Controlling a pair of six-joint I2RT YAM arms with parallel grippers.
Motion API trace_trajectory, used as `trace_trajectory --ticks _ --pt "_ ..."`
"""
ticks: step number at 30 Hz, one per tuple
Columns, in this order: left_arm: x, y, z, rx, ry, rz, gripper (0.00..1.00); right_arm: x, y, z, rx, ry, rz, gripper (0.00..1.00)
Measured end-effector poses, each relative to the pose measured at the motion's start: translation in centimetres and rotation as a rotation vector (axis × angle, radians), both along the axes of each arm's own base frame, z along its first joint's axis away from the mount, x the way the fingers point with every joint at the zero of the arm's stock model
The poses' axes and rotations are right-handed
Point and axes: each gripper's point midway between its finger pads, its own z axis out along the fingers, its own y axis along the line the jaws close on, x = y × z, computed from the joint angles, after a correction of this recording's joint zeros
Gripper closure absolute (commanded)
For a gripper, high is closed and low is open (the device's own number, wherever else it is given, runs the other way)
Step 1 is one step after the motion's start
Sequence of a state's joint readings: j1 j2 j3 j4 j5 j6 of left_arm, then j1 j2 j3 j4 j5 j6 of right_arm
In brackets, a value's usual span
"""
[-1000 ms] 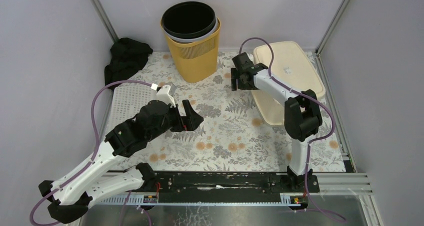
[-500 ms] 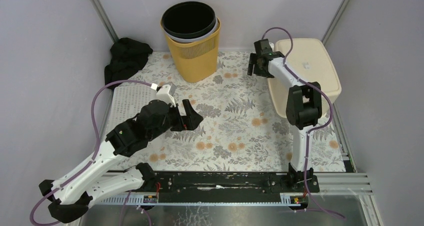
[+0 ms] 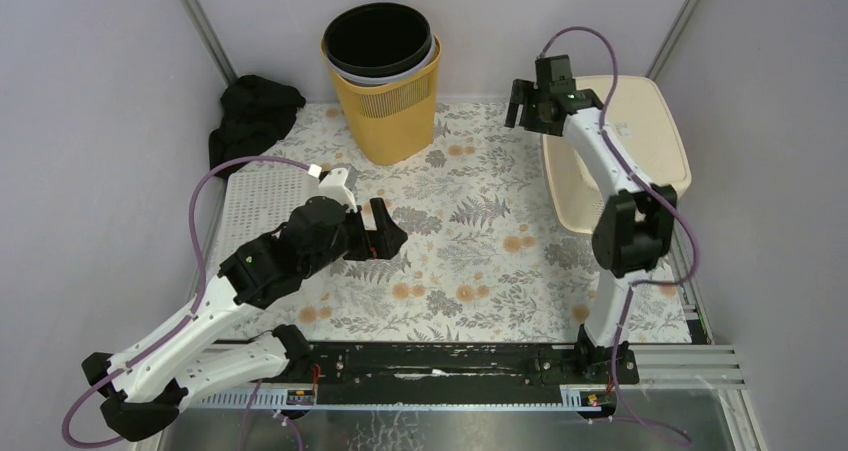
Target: Turn the large container upside down
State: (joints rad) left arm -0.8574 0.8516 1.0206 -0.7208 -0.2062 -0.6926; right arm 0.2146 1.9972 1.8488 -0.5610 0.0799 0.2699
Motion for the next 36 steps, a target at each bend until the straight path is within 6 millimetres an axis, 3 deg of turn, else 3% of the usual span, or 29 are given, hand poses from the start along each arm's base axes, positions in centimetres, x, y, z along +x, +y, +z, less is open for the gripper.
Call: trace_trajectory --ticks 1,5,8,12,16,23,25,29,36 --pt "0.0 0.0 0.0 0.001 0.000 0.000 0.00 -0.9 -0.1 1.7 0.008 -0.021 -0.004 0.22" --pt "-0.1 0.1 -0.1 0.005 0.001 -0.001 0.00 -6.6 -1.4 7.4 0.030 -0.092 -0.046 0.55" --pt "-0.2 0.2 0.0 0.004 -0.001 -0.003 0.00 -12.0 -3.3 9.6 0.031 -0.123 -0.102 0.63" --pt "-0.3 0.4 0.3 0.001 -0.010 -0.008 0.00 -17.8 -5.7 10.3 0.019 -0.136 -0.187 0.68" --pt "-0.5 0.5 0.5 -0.005 -0.015 -0.013 0.00 -21.6 -7.5 8.9 0.029 -0.121 -0.282 0.66" --pt "-1.0 0.9 1.4 -0.034 -0.041 -0.015 0.00 -26.1 -11.3 1.2 0.069 0.054 -0.516 0.68" --pt "-1.0 1.0 1.5 -0.036 -0.047 -0.016 0.00 -27.0 -13.1 0.0 0.104 0.079 -0.608 0.69" --pt "-1.1 1.1 1.4 -0.027 -0.050 -0.021 0.00 -28.3 -15.7 -0.7 0.165 0.065 -0.751 0.69" --pt "-1.0 1.1 1.3 -0.018 -0.049 -0.024 0.00 -28.4 -17.7 -2.3 0.234 0.047 -0.865 0.71"
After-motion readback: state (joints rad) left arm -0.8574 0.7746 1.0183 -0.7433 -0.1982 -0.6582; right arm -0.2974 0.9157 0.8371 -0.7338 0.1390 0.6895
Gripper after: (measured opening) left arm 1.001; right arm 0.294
